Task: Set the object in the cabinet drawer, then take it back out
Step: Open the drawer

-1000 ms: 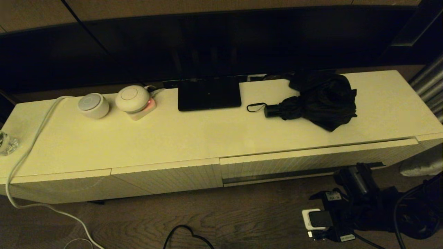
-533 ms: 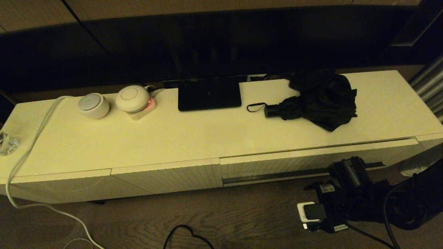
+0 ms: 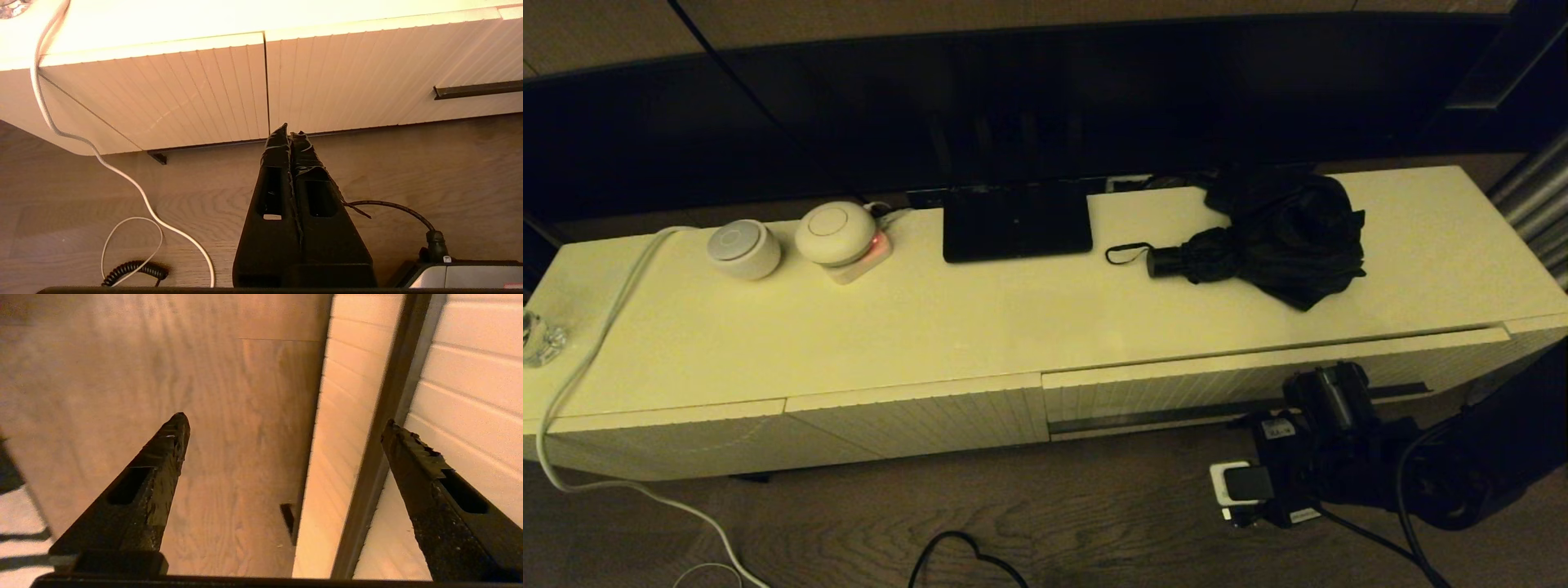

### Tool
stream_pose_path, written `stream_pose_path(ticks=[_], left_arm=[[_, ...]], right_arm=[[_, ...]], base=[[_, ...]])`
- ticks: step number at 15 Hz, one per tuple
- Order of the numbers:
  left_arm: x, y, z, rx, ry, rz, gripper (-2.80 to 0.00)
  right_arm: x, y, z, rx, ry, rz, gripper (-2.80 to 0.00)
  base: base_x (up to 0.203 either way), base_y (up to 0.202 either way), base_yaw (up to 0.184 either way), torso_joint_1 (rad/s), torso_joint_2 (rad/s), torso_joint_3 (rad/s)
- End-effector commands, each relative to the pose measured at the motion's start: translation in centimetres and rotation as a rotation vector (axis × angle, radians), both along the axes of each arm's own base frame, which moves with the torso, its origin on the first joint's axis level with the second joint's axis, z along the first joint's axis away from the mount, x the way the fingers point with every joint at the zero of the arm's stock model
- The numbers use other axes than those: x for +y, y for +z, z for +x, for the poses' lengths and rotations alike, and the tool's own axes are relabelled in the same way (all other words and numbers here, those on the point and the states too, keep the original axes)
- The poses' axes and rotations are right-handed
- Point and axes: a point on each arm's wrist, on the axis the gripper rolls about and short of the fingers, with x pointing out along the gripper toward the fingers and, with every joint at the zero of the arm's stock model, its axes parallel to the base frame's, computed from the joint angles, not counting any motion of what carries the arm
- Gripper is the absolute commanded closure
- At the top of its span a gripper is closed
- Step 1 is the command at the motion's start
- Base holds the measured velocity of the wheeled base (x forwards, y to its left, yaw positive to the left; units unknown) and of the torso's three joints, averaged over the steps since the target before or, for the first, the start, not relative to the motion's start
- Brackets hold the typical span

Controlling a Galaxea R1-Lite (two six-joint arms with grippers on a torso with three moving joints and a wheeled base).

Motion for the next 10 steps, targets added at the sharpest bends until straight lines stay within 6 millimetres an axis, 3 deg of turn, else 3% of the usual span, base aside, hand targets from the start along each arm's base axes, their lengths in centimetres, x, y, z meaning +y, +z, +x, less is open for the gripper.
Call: stream_pose_path(ticks=[1, 10], left_arm=[[0.0, 0.0, 0.0, 0.001, 0.0, 0.0, 0.0], [0.0, 0.0, 0.0, 0.001, 0.0, 0.0, 0.0]], right_arm=[[0.0, -0.7, 0.7, 0.001, 0.0, -0.006, -2.8], [-0.1, -1.2, 2.2, -0.009, -0.026, -0.018, -2.8]], base=[[0.0, 0.0, 0.0, 0.0, 0.0, 0.0], [0.0, 0.0, 0.0, 0.0, 0.0, 0.0]])
